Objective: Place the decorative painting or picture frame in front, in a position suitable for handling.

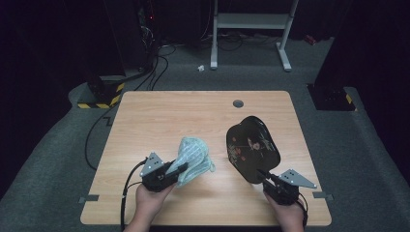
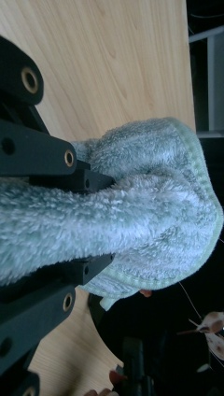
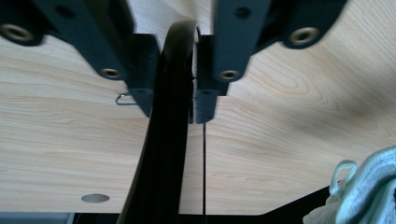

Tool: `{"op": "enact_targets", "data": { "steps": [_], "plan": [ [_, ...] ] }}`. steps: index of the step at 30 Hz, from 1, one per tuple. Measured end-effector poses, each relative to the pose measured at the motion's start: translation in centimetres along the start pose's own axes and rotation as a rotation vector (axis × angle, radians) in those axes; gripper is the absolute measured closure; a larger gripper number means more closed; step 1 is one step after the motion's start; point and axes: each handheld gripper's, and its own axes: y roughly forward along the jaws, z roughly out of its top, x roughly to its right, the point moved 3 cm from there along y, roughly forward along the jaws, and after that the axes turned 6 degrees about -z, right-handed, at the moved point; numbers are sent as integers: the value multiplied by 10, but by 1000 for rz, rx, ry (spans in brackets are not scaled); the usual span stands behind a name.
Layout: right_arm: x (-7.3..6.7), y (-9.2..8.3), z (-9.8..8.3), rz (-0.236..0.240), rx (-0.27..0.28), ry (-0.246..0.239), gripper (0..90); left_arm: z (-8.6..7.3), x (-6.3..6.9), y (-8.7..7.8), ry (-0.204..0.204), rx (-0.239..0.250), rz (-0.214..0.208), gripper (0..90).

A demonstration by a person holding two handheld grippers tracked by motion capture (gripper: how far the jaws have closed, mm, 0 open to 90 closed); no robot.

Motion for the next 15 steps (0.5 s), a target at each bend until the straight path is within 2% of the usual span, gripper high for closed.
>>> {"op": "enact_targets", "data": {
  "steps": [3,6,8,9,10,11,15],
  "plan": [
    [-3,7,1,8,-8,3,630,10,8,10,18,16,-3,681],
    [-4,10,1,12,-8,-1,628,16,12,15,20,31,-10,682],
    [-6,11,1,21,-5,-3,674,21,16,21,11,41,-29,682],
    [-7,10,0,10,1,-16,739,26,20,26,17,46,-38,682],
    [-7,10,0,10,1,-16,739,26,20,26,17,46,-38,682],
    [-6,10,-1,7,4,-7,791,32,24,32,25,56,-45,682],
    [-5,10,-1,9,7,0,797,45,32,42,46,78,-61,682]
  ]
}}
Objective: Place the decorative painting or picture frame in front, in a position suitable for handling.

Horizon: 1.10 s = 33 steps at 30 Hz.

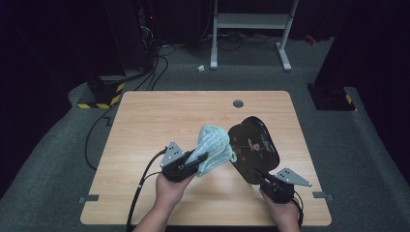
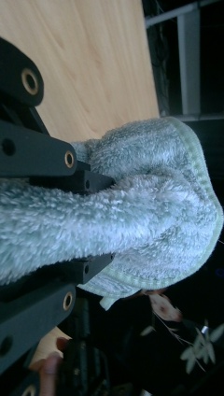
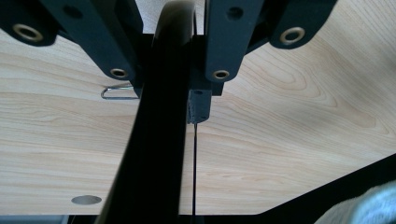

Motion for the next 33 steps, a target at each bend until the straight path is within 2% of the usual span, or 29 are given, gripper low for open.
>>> {"op": "enact_targets", "data": {
  "steps": [3,4,9,10,13,16,19,22,23,24,27,28,29,31,33],
  "plan": [
    [0,0,0,1,3,4,798,7,4,6,18,11,-11,682],
    [0,0,-1,1,6,6,798,14,8,12,35,18,-24,683],
    [0,1,-1,3,8,4,798,26,12,21,51,35,-20,685],
    [0,1,0,3,9,2,798,32,13,26,61,44,-17,685],
    [-1,1,0,2,9,4,798,38,15,32,75,34,-12,686],
    [-1,2,0,2,10,1,798,43,19,48,87,1,-14,690],
    [-2,3,0,3,9,-2,797,45,23,56,93,-12,-21,697],
    [-2,3,0,3,4,-8,797,46,31,64,98,-22,-51,702],
    [-2,3,0,3,3,-8,797,47,40,67,107,-25,-81,704],
    [-2,3,0,3,3,-8,797,47,40,67,107,-25,-81,705],
    [-2,3,0,3,0,-12,797,48,57,71,123,-27,-125,707],
    [-2,3,0,4,-1,-13,797,48,69,72,136,-28,-154,707],
    [-2,3,0,4,-1,-13,797,48,74,73,143,-24,-168,707],
    [-2,3,0,6,-2,-15,797,48,78,75,157,-23,-163,706],
    [-2,3,0,6,-2,-16,796,48,77,76,157,-26,-159,706]
  ]
}}
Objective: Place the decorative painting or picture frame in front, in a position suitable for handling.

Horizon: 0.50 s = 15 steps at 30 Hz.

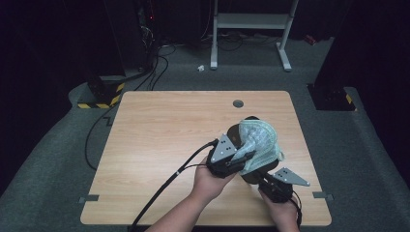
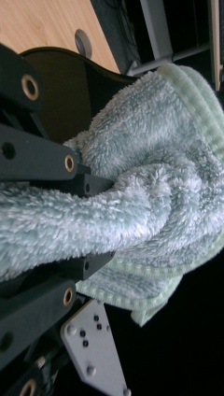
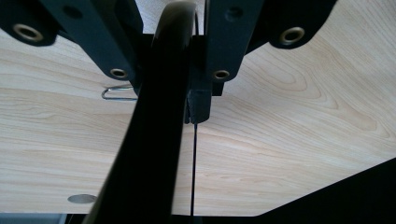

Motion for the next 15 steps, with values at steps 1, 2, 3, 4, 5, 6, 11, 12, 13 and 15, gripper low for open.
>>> {"op": "enact_targets", "data": {
  "steps": [1,2,3,4,5,6,11,12,13,15],
  "plan": [
    [0,0,0,-1,-1,-2,796,0,-6,1,-16,-1,10,706],
    [0,0,0,-1,-1,-3,796,0,-10,0,-17,-3,19,706],
    [0,0,0,-1,-1,-4,796,0,-13,0,-19,-3,29,707],
    [0,0,0,-1,-1,-4,796,0,-13,0,-19,-3,29,707],
    [0,0,0,0,0,-7,796,0,-23,0,-20,-10,59,708],
    [0,0,0,0,1,-8,796,0,-28,0,-24,-11,74,708],
    [-1,0,0,1,2,-11,795,1,-52,-2,-52,-12,132,708],
    [-1,0,0,0,2,-12,794,0,-63,-2,-58,-22,162,708],
    [-1,0,0,0,2,-12,795,-1,-66,-2,-62,-29,167,708],
    [-1,0,0,0,2,-13,795,-2,-68,-2,-68,-34,162,708]
  ]
}}
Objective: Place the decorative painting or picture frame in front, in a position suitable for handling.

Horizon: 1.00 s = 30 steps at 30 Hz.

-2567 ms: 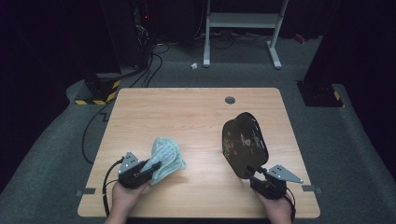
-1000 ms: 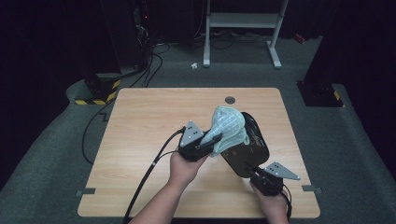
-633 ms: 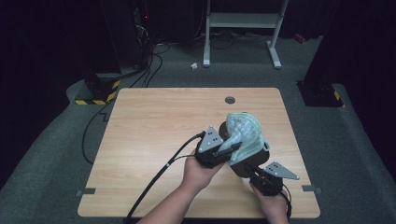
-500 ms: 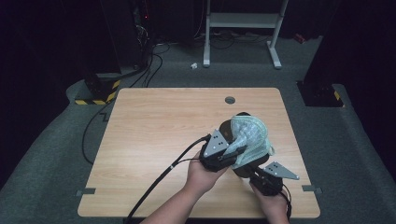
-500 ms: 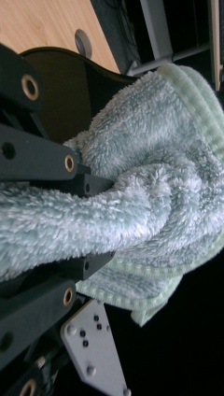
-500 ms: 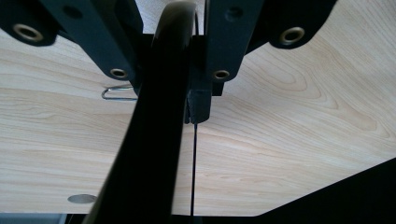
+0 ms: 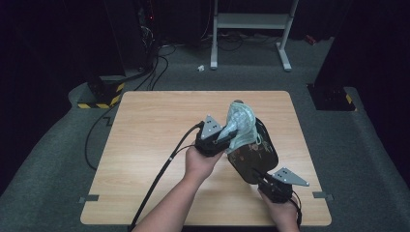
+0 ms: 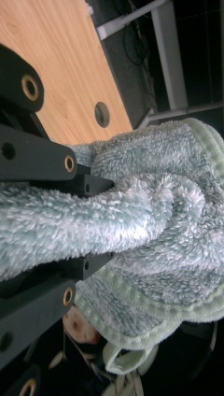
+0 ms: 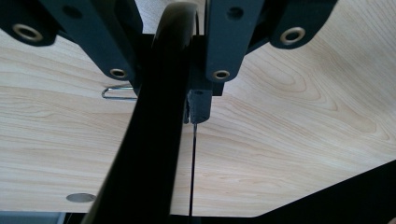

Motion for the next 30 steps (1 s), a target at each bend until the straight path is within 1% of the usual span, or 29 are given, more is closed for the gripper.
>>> {"op": "enact_targets", "data": {
  "steps": [1,2,3,4,6,7,8,9,11,12,13,14,15,16,17,18,19,20,23,24,25,26,29,30],
  "plan": [
    [0,0,0,0,0,0,795,0,0,0,0,0,0,709],
    [0,0,0,0,0,0,794,-1,5,0,8,-1,-13,709],
    [0,0,0,0,-1,-1,794,-1,5,0,8,-1,-13,709],
    [0,0,0,0,-1,-1,794,-1,9,0,15,-1,-27,709],
    [-1,0,0,-1,-1,0,794,-3,21,0,29,1,-60,710],
    [-1,0,0,-2,-1,-1,794,-6,35,0,50,-10,-105,710],
    [-1,0,0,-2,-1,-2,794,-8,43,1,60,-17,-127,710],
    [-1,0,0,-2,-1,-2,794,-8,43,1,60,-17,-127,710],
    [-1,0,0,-2,0,-2,794,-11,58,1,78,-23,-166,710],
    [0,0,0,-1,-2,-3,794,-13,68,1,90,-19,-193,710],
    [0,0,0,-1,-2,-3,794,-13,68,1,90,-19,-193,710],
    [-1,0,0,1,-4,1,794,-13,71,1,94,-19,-194,710],
    [0,0,0,1,-4,-1,794,-12,69,3,95,-21,-182,710],
    [0,0,0,1,-4,-1,794,-12,65,4,84,-22,-174,709],
    [0,0,0,1,-4,-1,794,-12,65,4,84,-22,-174,709],
    [-1,0,0,1,-2,-3,794,-11,55,6,65,-22,-152,710],
    [-1,0,0,1,-2,-3,794,-11,55,6,65,-22,-152,710],
    [0,0,0,0,-2,-4,794,-10,49,7,64,-24,-136,710],
    [0,0,0,1,0,-3,793,-9,27,12,48,-34,-80,711],
    [0,0,0,2,0,-3,792,-7,11,12,13,-31,-47,712],
    [-1,0,0,2,0,-3,793,-7,11,12,13,-31,-47,711],
    [0,1,0,1,2,-6,792,-4,0,11,-7,-27,-27,712],
    [-1,1,0,1,1,-8,793,-2,-3,11,-11,-28,-24,712],
    [-1,1,0,1,-1,-8,792,1,1,10,-1,-24,-32,712]
  ]
}}
